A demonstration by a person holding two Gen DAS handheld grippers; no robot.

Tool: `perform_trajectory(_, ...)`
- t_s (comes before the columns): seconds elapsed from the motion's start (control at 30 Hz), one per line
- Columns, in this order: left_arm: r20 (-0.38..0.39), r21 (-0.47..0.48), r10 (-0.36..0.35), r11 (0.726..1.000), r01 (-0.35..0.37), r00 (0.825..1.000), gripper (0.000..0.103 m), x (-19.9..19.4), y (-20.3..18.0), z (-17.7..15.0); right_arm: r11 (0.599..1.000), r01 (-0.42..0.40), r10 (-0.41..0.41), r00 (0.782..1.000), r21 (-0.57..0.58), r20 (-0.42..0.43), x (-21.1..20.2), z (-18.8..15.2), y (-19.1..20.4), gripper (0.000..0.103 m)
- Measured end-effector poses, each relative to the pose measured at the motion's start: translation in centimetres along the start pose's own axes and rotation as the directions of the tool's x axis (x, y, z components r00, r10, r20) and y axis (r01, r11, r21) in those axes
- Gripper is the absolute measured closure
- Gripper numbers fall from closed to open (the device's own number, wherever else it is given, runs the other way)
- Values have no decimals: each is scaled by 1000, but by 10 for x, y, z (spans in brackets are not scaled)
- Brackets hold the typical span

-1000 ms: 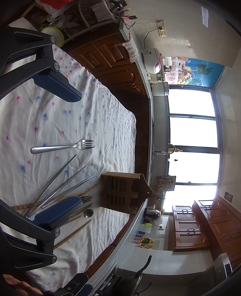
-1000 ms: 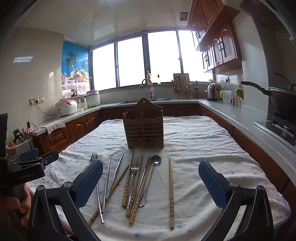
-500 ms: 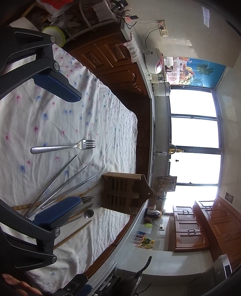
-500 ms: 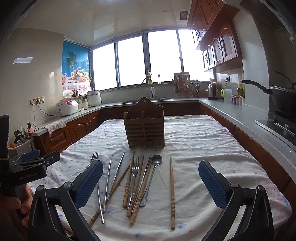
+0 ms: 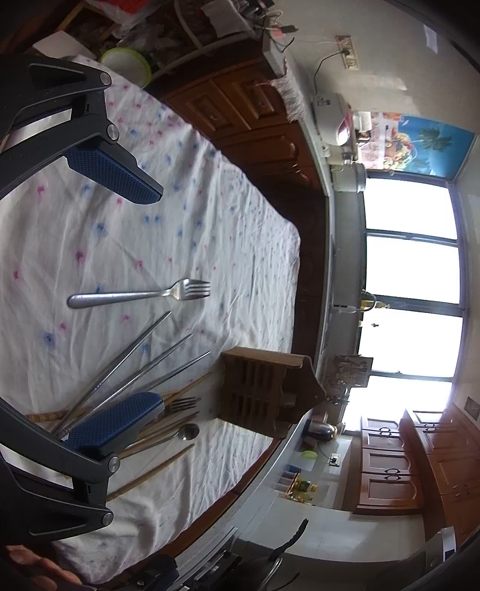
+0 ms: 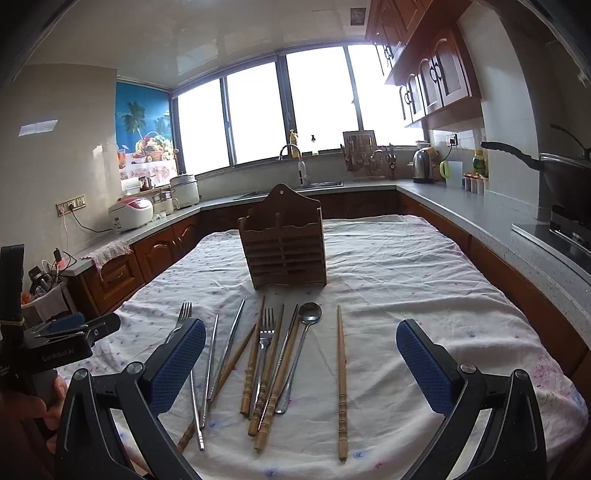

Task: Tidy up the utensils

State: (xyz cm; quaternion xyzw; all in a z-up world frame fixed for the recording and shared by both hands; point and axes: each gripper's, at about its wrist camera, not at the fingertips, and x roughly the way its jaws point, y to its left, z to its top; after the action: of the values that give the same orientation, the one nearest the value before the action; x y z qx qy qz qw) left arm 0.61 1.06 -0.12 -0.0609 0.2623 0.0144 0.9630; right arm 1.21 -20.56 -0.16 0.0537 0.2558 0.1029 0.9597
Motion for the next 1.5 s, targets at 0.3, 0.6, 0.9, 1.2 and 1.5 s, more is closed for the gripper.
perform_trajectory(0.3, -37, 7, -27, 1000, 27, 999, 1, 10, -3, 6, 1000, -12, 13, 1000, 22, -26, 9, 4, -7, 0)
perform_trajectory(0.6, -147, -27, -103, 995, 100, 984, 9, 35, -2, 24, 998, -10, 15, 996, 59, -91, 32, 15, -22, 1)
perform_trajectory(0.9, -338, -121, -212, 976, 181, 917, 52, 89, 1, 39, 990, -44, 78, 960, 132, -268, 85, 21, -41, 41)
perform_trajectory(1.2, -464, -195, -237, 967, 163, 854, 69, 145, 4, 46, 991, -34, 79, 924, 126, -375, 133, 23, -50, 58)
perform_trajectory(1.5, -528, -140, -193, 980, 140, 827, 78, 185, -3, 42, 996, -19, 59, 883, 90, -466, 176, 17, -56, 70)
